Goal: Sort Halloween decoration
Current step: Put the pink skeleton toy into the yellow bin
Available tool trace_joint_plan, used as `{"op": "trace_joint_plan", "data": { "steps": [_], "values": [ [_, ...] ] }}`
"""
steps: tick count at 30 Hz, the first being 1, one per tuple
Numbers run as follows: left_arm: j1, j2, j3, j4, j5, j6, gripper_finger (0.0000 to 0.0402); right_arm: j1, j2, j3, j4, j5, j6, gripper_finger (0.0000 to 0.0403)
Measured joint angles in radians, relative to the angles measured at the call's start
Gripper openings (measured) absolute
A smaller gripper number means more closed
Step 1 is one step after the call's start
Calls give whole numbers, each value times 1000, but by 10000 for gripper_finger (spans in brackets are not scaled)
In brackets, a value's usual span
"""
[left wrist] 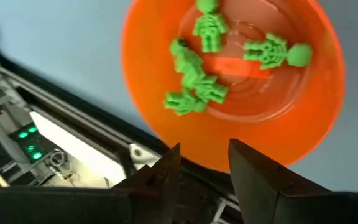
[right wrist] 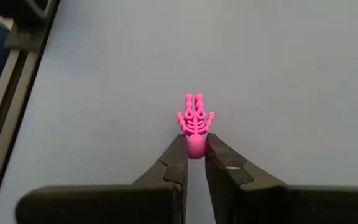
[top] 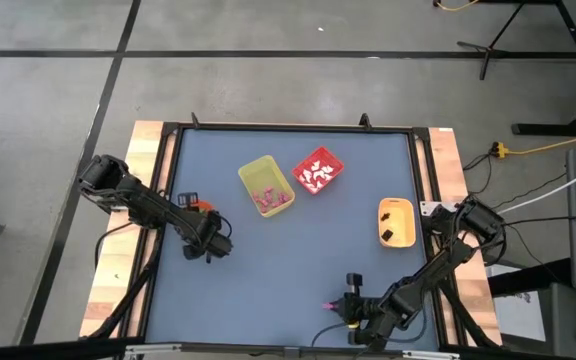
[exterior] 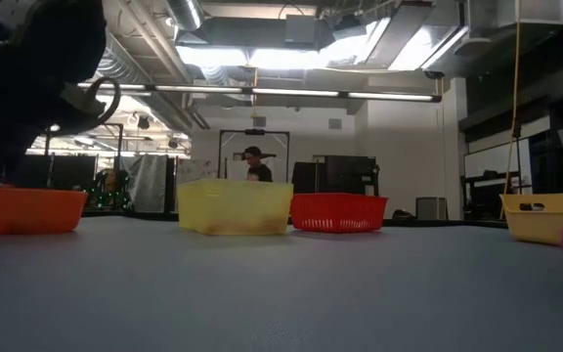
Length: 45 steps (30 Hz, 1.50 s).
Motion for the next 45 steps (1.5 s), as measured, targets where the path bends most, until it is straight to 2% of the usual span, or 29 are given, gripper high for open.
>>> {"op": "trace_joint_plan", "data": {
  "steps": [8, 12, 19, 23, 27, 31, 34, 39, 45],
  "values": [
    [-4, 0, 134, -69, -75, 18, 119, -124, 0, 115, 0, 2, -235, 37],
    [-23, 0, 244, -69, -116, 67, 119, -204, 0, 179, -4, 10, -344, 37],
    [-81, -8, 470, -70, -249, 211, 119, -354, 0, 270, -5, 12, -533, 37],
    [-89, -68, 570, -70, -304, 273, 119, -443, 0, 307, -6, 13, -603, 37],
    [-95, -197, 597, 12, -326, 343, 119, -534, 0, 332, -5, 9, -651, 37],
    [-103, -371, 536, 174, -343, 431, 119, -623, 0, 336, -3, -10, -685, 37],
    [-103, -511, 437, 334, -345, 509, 119, -686, 0, 336, -4, -58, -689, 37],
    [-102, -751, 188, 611, -345, 621, 119, -769, 0, 336, -2, -150, -689, 37],
    [-91, -1020, -127, 909, -356, 712, 119, -827, 0, 336, 14, -200, -689, 37]
  ]
}}
